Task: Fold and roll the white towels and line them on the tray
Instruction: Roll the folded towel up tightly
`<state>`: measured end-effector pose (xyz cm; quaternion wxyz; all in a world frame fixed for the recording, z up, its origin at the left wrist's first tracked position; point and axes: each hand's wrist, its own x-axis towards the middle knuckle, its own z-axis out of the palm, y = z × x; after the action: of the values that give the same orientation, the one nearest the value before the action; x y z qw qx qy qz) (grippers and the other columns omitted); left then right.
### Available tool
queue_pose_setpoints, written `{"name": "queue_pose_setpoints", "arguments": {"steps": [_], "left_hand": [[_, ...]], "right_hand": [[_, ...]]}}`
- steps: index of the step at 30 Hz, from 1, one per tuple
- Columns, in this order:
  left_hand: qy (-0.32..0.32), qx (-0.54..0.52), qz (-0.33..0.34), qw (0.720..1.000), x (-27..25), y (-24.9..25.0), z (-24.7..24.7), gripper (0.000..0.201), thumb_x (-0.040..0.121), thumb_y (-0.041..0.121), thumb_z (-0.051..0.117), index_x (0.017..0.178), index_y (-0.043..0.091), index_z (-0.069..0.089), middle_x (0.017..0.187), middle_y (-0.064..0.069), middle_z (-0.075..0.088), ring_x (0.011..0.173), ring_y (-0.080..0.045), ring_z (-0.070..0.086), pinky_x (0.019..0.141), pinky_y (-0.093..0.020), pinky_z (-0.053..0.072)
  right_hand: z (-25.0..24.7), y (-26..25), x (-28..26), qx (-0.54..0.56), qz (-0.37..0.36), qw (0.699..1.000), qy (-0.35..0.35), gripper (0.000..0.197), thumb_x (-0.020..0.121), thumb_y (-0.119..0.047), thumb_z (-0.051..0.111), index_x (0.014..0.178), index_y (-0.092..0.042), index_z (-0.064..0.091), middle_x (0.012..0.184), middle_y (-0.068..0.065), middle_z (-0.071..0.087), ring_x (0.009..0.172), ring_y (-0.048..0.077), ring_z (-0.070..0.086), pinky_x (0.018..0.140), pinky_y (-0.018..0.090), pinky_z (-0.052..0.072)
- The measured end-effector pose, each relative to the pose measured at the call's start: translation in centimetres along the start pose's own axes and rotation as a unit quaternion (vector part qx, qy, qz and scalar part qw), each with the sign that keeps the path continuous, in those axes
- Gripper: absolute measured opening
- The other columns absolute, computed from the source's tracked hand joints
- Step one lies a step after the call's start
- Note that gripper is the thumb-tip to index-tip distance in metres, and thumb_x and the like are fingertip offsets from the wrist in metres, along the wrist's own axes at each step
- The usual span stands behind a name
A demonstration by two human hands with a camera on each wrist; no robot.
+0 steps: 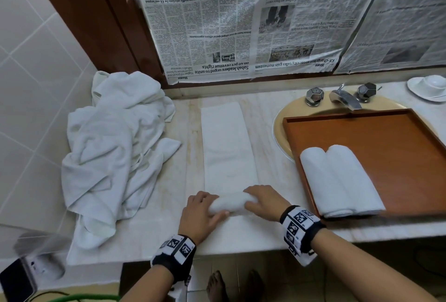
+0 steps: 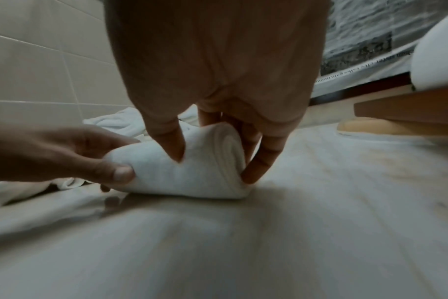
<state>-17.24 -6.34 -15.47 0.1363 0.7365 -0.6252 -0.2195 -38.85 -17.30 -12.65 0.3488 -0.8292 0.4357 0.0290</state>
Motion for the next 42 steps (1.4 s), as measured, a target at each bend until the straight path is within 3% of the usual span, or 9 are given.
{"name": "queue_pose_setpoints", "arguments": {"steps": [5,14,18,23,28,31,35,39,42], "left_hand": [[-0.002,-0.09,-0.013,0.996,0.4,-0.5,0.0,0.067,0.081,0.078,0.047,0.129,0.031,0.058,0.122,0.009,0.05,0.111,-0.015,0.05,0.095,-0.028,0.042],[-0.041,-0.123,-0.105,0.986,1.9,0.9,-0.6,0.055,0.094,0.062,0.049,0.132,0.022,0.052,0.12,-0.002,0.045,0.113,-0.022,0.054,0.095,-0.028,0.04],[-0.006,-0.052,-0.123,0.991,1.9,1.5,-0.4,0.059,0.096,0.062,0.043,0.139,0.022,0.042,0.135,-0.003,0.037,0.122,-0.027,0.047,0.098,-0.038,0.043],[0.03,0.016,0.065,0.997,0.9,1.3,0.3,0.062,0.088,0.069,0.037,0.139,0.035,0.047,0.141,0.008,0.039,0.126,-0.02,0.037,0.089,-0.041,0.046],[-0.04,0.039,0.045,0.997,1.3,0.5,0.2,0.079,0.077,0.079,0.032,0.142,0.036,0.046,0.138,0.01,0.044,0.127,-0.016,0.036,0.095,-0.037,0.04],[-0.098,0.009,0.026,0.995,2.0,1.0,-0.7,0.087,0.071,0.083,0.029,0.141,0.035,0.048,0.129,0.009,0.049,0.122,-0.018,0.04,0.097,-0.038,0.04],[-0.147,-0.016,0.003,0.989,3.1,1.0,-1.4,0.092,0.069,0.081,0.034,0.144,0.029,0.047,0.133,0.002,0.049,0.123,-0.021,0.042,0.104,-0.039,0.037],[-0.116,-0.079,-0.006,0.99,3.3,0.9,-1.0,0.079,0.081,0.069,0.054,0.147,0.028,0.042,0.139,-0.001,0.042,0.127,-0.022,0.044,0.107,-0.034,0.035],[-0.027,-0.049,0.015,0.998,2.8,1.3,-0.6,0.065,0.089,0.062,0.055,0.146,0.034,0.039,0.142,0.004,0.033,0.123,-0.016,0.046,0.099,-0.04,0.044]], "right_hand": [[0.1,-0.1,-0.2,0.064,0.023,0.997,0.038,0.029,0.093,-0.033,0.049,0.121,-0.029,0.043,0.098,0.008,0.064,0.081,0.024,0.06,0.081,0.038,0.049],[3.0,-0.9,-1.0,-0.19,-0.072,0.962,0.181,0.039,0.08,-0.041,0.048,0.101,-0.012,0.065,0.101,0.004,0.059,0.081,0.024,0.059,0.059,0.034,0.051],[3.2,-0.2,-1.0,-0.189,-0.093,0.97,0.119,0.061,0.067,-0.04,0.073,0.12,-0.014,0.056,0.106,0.005,0.06,0.089,0.026,0.062,0.064,0.034,0.054],[1.3,-0.4,0.4,-0.072,-0.024,0.996,0.04,0.054,0.089,-0.039,0.057,0.138,-0.018,0.049,0.129,0.003,0.048,0.121,0.023,0.043,0.097,0.038,0.041],[-0.3,-0.4,0.9,0.029,0.04,0.997,-0.053,0.055,0.081,-0.049,0.054,0.124,-0.017,0.062,0.118,0.001,0.046,0.119,0.022,0.042,0.101,0.034,0.037],[0.1,-0.9,0.7,-0.072,0.021,0.997,0.005,0.044,0.089,-0.041,0.051,0.122,-0.013,0.059,0.122,0.003,0.04,0.117,0.023,0.039,0.095,0.038,0.041],[2.2,-1.5,-0.7,-0.235,-0.071,0.96,0.135,0.045,0.073,-0.033,0.061,0.115,-0.016,0.058,0.104,0.004,0.055,0.088,0.026,0.059,0.073,0.039,0.048],[2.7,-0.3,-0.4,-0.242,-0.086,0.961,0.103,0.057,0.067,-0.035,0.064,0.12,-0.016,0.057,0.106,0.003,0.059,0.09,0.025,0.06,0.075,0.039,0.05],[1.1,-0.6,0.6,-0.18,-0.06,0.98,0.052,0.051,0.084,-0.035,0.055,0.132,-0.017,0.052,0.119,0.004,0.055,0.108,0.027,0.053,0.087,0.04,0.043]]}}
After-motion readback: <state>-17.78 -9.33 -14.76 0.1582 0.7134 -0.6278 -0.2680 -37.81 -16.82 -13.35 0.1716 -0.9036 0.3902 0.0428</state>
